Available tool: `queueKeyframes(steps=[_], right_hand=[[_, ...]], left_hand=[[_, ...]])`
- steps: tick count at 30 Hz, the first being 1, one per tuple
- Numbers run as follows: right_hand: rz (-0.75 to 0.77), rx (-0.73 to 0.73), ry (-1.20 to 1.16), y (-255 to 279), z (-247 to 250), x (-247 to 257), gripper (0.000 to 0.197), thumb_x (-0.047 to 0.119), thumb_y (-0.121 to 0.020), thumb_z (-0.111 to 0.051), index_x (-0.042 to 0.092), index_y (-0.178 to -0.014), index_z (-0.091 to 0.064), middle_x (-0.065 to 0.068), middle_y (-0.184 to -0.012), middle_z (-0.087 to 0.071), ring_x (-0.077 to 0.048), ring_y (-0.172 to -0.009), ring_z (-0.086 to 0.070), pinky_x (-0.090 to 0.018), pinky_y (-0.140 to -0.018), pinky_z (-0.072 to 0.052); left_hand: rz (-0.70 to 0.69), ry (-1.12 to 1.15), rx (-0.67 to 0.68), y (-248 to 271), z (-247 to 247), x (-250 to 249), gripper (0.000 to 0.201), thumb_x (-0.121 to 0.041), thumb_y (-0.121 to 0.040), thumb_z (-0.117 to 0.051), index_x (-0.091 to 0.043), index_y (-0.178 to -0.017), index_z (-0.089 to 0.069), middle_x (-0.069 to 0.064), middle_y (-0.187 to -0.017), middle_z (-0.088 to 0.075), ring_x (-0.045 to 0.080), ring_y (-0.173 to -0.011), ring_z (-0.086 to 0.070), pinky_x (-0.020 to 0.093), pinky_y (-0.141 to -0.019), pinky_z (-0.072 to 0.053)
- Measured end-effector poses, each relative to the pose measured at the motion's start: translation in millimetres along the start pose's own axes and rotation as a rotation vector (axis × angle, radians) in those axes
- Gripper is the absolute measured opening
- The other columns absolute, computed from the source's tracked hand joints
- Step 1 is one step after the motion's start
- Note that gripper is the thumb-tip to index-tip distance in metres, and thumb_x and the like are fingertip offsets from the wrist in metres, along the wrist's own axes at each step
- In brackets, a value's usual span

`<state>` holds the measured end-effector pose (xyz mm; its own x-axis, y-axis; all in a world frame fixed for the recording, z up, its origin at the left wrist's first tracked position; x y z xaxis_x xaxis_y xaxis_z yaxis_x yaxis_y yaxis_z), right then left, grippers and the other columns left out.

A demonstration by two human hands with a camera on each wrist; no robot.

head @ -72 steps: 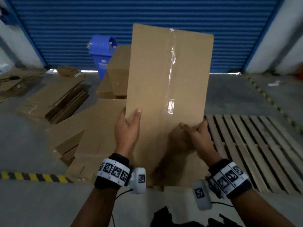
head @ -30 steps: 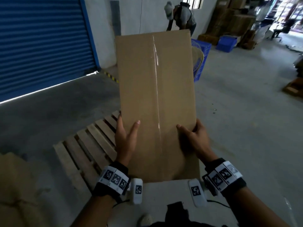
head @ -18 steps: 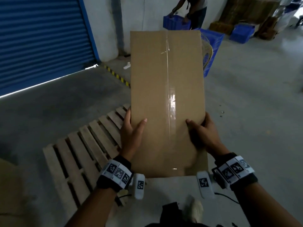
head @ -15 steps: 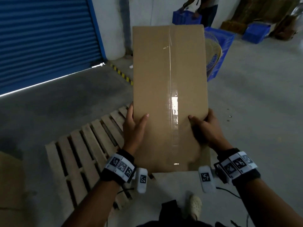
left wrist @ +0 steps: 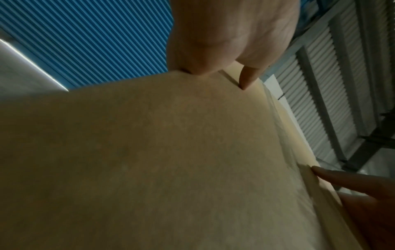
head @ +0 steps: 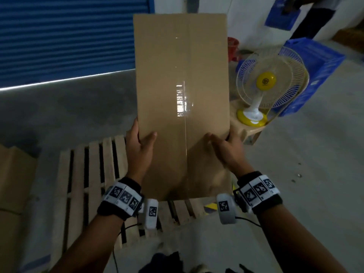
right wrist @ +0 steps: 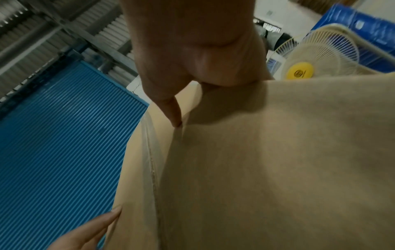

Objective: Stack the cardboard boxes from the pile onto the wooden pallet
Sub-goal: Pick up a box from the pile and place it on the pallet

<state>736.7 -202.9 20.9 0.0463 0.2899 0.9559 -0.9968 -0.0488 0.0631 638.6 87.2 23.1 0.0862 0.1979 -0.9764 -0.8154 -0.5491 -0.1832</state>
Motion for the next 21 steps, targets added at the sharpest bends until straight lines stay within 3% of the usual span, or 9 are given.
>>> queueKeyframes(steps=[2, 4, 7, 10, 13, 15, 17, 19, 21], right_hand=[[-0.026, 0.086, -0.028, -26.9, -20.0, -5.0, 0.078, 0.057, -0.066, -0.072, 0.032, -0.134, -0.045, 0.002, -0.126, -0.062, -0.021, -0.112, -0.061, -0.050, -0.094, -0.054], [-0.058, 0.124, -0.059, -54.6, -37.6, -11.2, 0.090, 0.058, -0.061, -0.076, 0.026, -0.139, -0.044, 0.000, -0.127, -0.061, -0.022, -0.113, -0.061, -0.050, -0.093, -0.055], [-0.062, 0.157, -0.002, -89.5, -61.7, -15.6, 0.090, 0.054, -0.065, -0.081, 0.028, -0.141, -0.041, 0.002, -0.130, -0.059, -0.020, -0.115, -0.060, -0.048, -0.094, -0.055], [-0.062, 0.203, 0.034, -114.4, -83.6, -12.4, 0.076, 0.041, -0.075, -0.082, 0.030, -0.138, -0.040, 0.003, -0.130, -0.056, -0.019, -0.115, -0.057, -0.041, -0.095, -0.053], [-0.099, 0.248, 0.004, -135.5, -102.7, -13.1, 0.083, 0.035, -0.075, -0.082, 0.026, -0.144, -0.036, 0.000, -0.133, -0.055, -0.022, -0.117, -0.056, -0.044, -0.098, -0.052], [-0.112, 0.258, 0.003, -153.7, -112.4, -15.4, 0.091, 0.040, -0.067, -0.083, 0.027, -0.144, -0.035, -0.002, -0.132, -0.057, -0.025, -0.117, -0.057, -0.051, -0.099, -0.051], [-0.104, 0.314, 0.025, -175.2, -124.8, -21.0, 0.080, 0.032, -0.071, -0.083, 0.023, -0.137, -0.038, -0.005, -0.126, -0.059, -0.026, -0.115, -0.059, -0.053, -0.098, -0.051], [-0.098, 0.370, 0.014, -193.9, -134.9, -22.7, 0.063, 0.009, -0.081, -0.077, 0.022, -0.131, -0.041, -0.007, -0.122, -0.060, -0.024, -0.111, -0.059, -0.044, -0.094, -0.054], [-0.103, 0.434, -0.037, -214.3, -145.9, -26.8, 0.062, -0.003, -0.083, -0.071, 0.026, -0.129, -0.042, -0.002, -0.116, -0.060, -0.016, -0.104, -0.060, -0.028, -0.081, -0.055]], left_hand=[[0.006, -0.009, -0.026, -14.6, -1.5, 6.8, 0.067, -0.047, -0.089, -0.066, -0.032, -0.151, -0.042, -0.004, -0.144, -0.056, 0.017, -0.133, -0.053, 0.052, -0.109, -0.046], [-0.008, -0.010, -0.047, -32.7, -1.1, 15.8, 0.061, -0.035, -0.093, -0.064, -0.028, -0.150, -0.044, -0.006, -0.143, -0.058, 0.013, -0.132, -0.054, 0.050, -0.109, -0.047], [0.032, 0.001, -0.080, -63.2, 0.5, 33.2, 0.049, -0.018, -0.098, -0.062, -0.024, -0.146, -0.052, -0.009, -0.135, -0.064, 0.006, -0.123, -0.060, 0.041, -0.107, -0.050], [0.070, -0.022, -0.145, -83.3, 8.0, 52.4, 0.042, -0.016, -0.098, -0.063, -0.020, -0.140, -0.058, -0.007, -0.128, -0.068, 0.005, -0.115, -0.063, 0.042, -0.104, -0.052], [0.102, -0.023, -0.157, -99.0, 11.6, 64.2, 0.038, -0.016, -0.098, -0.064, -0.018, -0.135, -0.061, -0.005, -0.124, -0.070, 0.009, -0.113, -0.065, 0.045, -0.103, -0.052], [0.070, -0.019, -0.146, -113.6, 12.0, 60.8, 0.040, -0.014, -0.096, -0.065, -0.019, -0.136, -0.060, -0.007, -0.124, -0.070, 0.008, -0.115, -0.065, 0.039, -0.102, -0.053], [0.087, -0.016, -0.085, -131.4, 5.7, 63.9, 0.044, -0.011, -0.095, -0.066, -0.024, -0.137, -0.057, -0.014, -0.123, -0.069, 0.001, -0.113, -0.064, 0.024, -0.097, -0.052], [0.146, 0.002, -0.027, -148.3, -1.8, 76.4, 0.052, -0.010, -0.094, -0.067, -0.029, -0.140, -0.052, -0.018, -0.124, -0.066, -0.001, -0.114, -0.063, 0.019, -0.095, -0.051], [0.201, 0.010, -0.019, -166.6, -8.0, 90.9, 0.060, -0.008, -0.093, -0.068, -0.029, -0.145, -0.046, -0.015, -0.129, -0.064, 0.001, -0.116, -0.062, 0.025, -0.097, -0.051]])
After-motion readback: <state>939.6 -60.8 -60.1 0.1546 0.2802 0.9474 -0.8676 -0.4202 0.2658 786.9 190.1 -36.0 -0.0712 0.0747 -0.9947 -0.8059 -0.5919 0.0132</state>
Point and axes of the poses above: each hand's wrist, its own y-axis away from the middle knuckle, its own z-axis out of the back of the hand, x = y × z, the point moved 10 cm from there along -y, towards the middle knuckle
